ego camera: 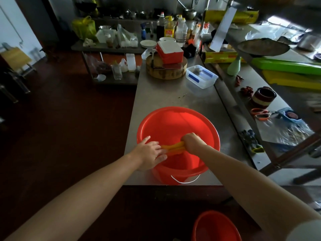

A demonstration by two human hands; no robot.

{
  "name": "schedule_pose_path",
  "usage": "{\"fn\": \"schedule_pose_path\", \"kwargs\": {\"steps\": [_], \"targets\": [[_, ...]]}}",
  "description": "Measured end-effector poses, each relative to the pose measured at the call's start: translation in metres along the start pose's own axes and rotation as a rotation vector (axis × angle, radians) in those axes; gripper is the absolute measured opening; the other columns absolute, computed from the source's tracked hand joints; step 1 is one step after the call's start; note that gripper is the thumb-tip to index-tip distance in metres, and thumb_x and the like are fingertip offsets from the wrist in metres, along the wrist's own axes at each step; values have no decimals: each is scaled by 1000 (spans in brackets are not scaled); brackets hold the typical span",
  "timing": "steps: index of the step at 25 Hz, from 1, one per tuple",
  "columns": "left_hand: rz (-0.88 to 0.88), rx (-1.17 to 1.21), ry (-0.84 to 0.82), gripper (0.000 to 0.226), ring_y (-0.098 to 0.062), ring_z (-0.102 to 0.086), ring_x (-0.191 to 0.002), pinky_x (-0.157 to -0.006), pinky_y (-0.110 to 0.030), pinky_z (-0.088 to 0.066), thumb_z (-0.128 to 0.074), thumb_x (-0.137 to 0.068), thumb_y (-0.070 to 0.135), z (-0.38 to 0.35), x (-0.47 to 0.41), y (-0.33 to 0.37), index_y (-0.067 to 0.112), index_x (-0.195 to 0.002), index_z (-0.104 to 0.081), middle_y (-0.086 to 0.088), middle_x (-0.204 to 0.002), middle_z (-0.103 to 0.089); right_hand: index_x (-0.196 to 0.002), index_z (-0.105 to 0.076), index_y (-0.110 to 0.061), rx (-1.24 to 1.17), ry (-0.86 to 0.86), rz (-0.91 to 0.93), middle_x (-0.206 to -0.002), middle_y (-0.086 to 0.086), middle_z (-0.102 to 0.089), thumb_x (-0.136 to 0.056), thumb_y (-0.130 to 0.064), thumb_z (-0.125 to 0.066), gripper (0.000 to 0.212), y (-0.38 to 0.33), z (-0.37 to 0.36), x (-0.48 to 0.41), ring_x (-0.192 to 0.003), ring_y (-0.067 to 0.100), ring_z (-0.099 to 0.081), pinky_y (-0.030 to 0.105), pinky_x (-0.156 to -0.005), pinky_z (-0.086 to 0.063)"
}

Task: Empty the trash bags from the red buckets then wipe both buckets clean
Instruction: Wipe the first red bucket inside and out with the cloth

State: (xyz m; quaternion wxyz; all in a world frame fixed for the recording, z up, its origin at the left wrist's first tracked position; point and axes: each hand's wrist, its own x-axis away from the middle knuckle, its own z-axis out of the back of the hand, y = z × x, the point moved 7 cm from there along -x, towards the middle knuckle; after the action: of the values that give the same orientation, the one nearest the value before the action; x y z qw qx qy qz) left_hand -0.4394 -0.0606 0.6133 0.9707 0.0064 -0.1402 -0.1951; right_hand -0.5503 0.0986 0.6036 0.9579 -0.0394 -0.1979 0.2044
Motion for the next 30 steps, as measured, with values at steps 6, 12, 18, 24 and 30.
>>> {"fn": "schedule_pose_path", "kwargs": {"steps": [6, 12, 18, 24, 30], "targets": [[90, 40, -9, 55, -13, -9, -153, -123, -48, 6, -14, -105, 56, 7, -17, -12, 39, -156, -22, 6, -162, -29, -142, -56, -20, 237, -244, 77, -140, 4, -58, -99, -30, -57, 44, 6, -44, -21, -126, 26, -56, 36, -103, -47], [196, -77, 60, 55, -19, 5, -154, -124, -50, 2, -22, -105, 51, 22, -48, -32, 40, -158, -11, 1, -167, -10, -158, -31, -23, 224, -312, 125, -156, 6, -42, -102, -36, -53, 62, 9, -55, -46, -139, 28, -44, 35, -111, -38], [236, -158, 142, 56, -23, 13, -153, -123, -53, 0, -28, -104, 46, 25, -77, -58, 40, -157, -11, -4, -168, 1, -161, -19, -28, 240, -355, 162, -162, 8, -31, -100, -37, -57, 72, 3, -68, -69, -142, 32, -40, 41, -114, -38], [169, -157, 176, 74, -27, 20, -151, -123, -53, -3, -43, -99, 24, 33, -131, -101, 40, -158, -2, -5, -167, 15, -160, -19, -34, 212, -379, 84, -164, 4, -25, -93, -42, -64, 81, -7, -83, -111, -144, 32, -37, 45, -112, -41], [24, 157, 108, 107, -27, 14, -153, -119, -43, -22, -42, -79, -21, 33, -173, -132, 41, -158, -6, 11, -163, 23, -159, -21, -37, 157, -440, -79, -168, 3, -9, -88, -41, -70, 86, -9, -111, -123, -149, 34, -23, 52, -113, -37]]}}
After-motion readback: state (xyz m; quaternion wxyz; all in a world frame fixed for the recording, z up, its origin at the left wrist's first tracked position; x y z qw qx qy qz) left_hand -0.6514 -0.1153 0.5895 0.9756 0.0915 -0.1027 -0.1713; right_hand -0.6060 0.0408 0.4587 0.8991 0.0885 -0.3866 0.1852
